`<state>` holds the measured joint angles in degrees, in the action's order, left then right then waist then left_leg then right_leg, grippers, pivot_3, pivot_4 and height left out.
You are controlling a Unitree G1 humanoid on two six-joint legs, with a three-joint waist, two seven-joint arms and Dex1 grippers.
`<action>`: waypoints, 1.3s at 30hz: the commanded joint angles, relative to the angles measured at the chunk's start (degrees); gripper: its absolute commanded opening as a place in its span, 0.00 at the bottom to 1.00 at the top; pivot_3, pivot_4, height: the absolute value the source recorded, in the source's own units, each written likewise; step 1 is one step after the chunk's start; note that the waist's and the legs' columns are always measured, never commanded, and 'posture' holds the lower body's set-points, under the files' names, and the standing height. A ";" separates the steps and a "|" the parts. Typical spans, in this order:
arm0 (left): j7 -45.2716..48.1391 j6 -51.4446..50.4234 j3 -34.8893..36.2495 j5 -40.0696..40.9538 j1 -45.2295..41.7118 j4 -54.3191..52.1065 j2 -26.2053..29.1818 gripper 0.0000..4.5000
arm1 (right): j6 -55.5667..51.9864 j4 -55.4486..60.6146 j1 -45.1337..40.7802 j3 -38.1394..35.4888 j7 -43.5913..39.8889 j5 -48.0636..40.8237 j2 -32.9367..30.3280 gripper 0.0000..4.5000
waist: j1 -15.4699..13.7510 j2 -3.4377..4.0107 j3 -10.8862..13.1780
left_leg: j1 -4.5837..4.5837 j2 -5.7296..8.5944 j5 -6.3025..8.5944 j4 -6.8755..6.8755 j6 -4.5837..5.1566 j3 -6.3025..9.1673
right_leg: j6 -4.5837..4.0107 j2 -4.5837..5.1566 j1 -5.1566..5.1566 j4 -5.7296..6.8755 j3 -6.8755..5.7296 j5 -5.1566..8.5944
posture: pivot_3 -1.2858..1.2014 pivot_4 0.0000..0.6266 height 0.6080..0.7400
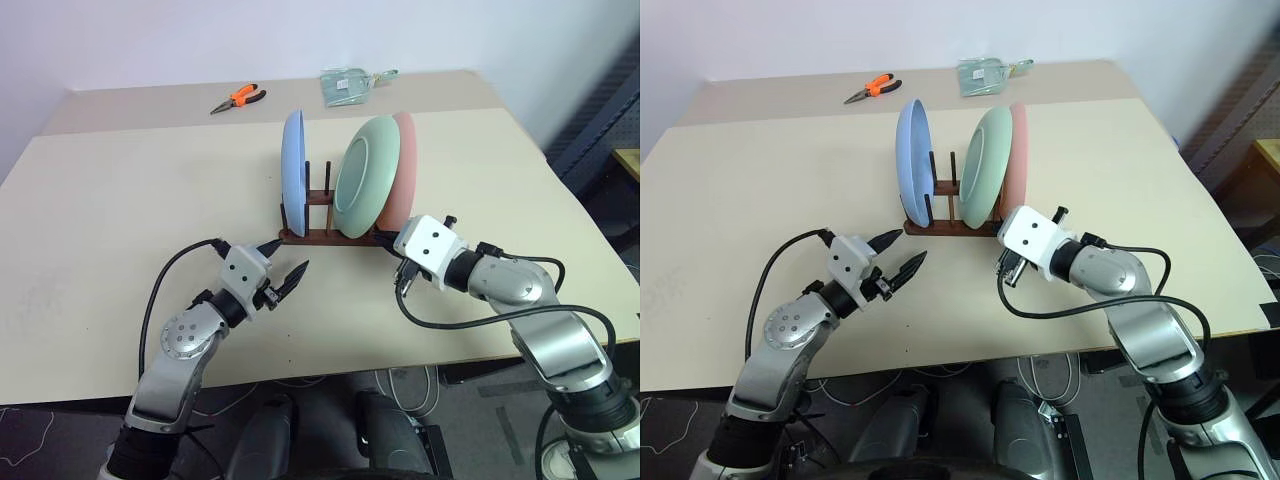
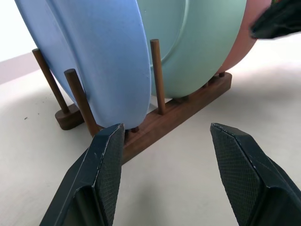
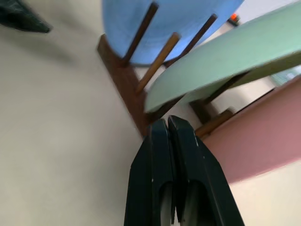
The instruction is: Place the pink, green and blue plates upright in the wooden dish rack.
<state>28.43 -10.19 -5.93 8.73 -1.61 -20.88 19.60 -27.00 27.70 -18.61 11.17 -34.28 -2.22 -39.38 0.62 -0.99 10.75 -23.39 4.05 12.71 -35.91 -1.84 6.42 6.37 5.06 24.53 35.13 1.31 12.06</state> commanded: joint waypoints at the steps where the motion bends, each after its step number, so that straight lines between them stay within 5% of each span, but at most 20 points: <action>1: -0.59 1.35 0.06 -0.29 1.30 -1.88 -0.24 0.66 | 3.04 -0.82 -3.15 0.89 0.72 2.23 2.07 0.01 | 0.05 0.00 0.00 | 0.00 0.00 0.00 0.00 0.00 0.00 | 0.00 0.00 0.00 0.00 0.00 0.00 | 0.52 0.24 0.94; 14: -2.35 1.49 0.34 -0.74 3.27 -2.65 -0.75 0.66 | 3.61 -2.29 -6.12 1.70 -2.28 3.06 4.61 0.01 | -0.01 0.01 0.00 | 0.00 0.02 0.01 -0.04 0.02 0.03 | 0.01 0.00 -0.01 0.01 0.00 -0.01 | 0.52 0.24 0.94; 22: -3.14 2.47 7.23 -0.56 6.11 1.67 2.84 0.66 | 6.21 -2.09 9.30 -9.50 -9.58 -5.92 -0.88 0.01 | -0.39 -0.01 0.00 | 0.00 0.06 0.07 -0.07 0.11 0.01 | 0.05 0.06 -0.07 -0.02 -0.02 0.03 | 0.52 0.24 0.94; 27: -3.18 5.49 13.65 -0.43 8.33 8.10 5.81 0.66 | 11.16 -11.92 11.07 -14.86 -5.84 -6.78 2.35 0.01 | 0.25 0.06 0.00 | 0.09 -0.04 0.07 -0.08 0.12 -0.05 | 0.01 -0.01 -0.08 0.03 0.02 0.02 | 0.52 0.24 0.94; 39: -4.00 6.66 14.13 -1.13 8.78 9.00 5.13 0.66 | 22.80 -29.26 5.46 -14.52 -3.88 -4.46 5.64 0.01 | 0.09 0.06 -0.01 | 0.06 0.04 0.07 -0.12 0.11 -0.05 | 0.04 0.06 -0.11 0.02 0.02 0.01 | 0.52 0.24 0.94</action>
<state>24.72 -4.18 7.83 7.88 6.85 -9.72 24.65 -6.66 -0.88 -11.90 -3.08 -38.64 -7.17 -34.20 0.71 -0.92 10.74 -23.32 4.09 12.78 -36.02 -1.72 6.37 6.40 5.12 24.43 35.16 1.33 12.06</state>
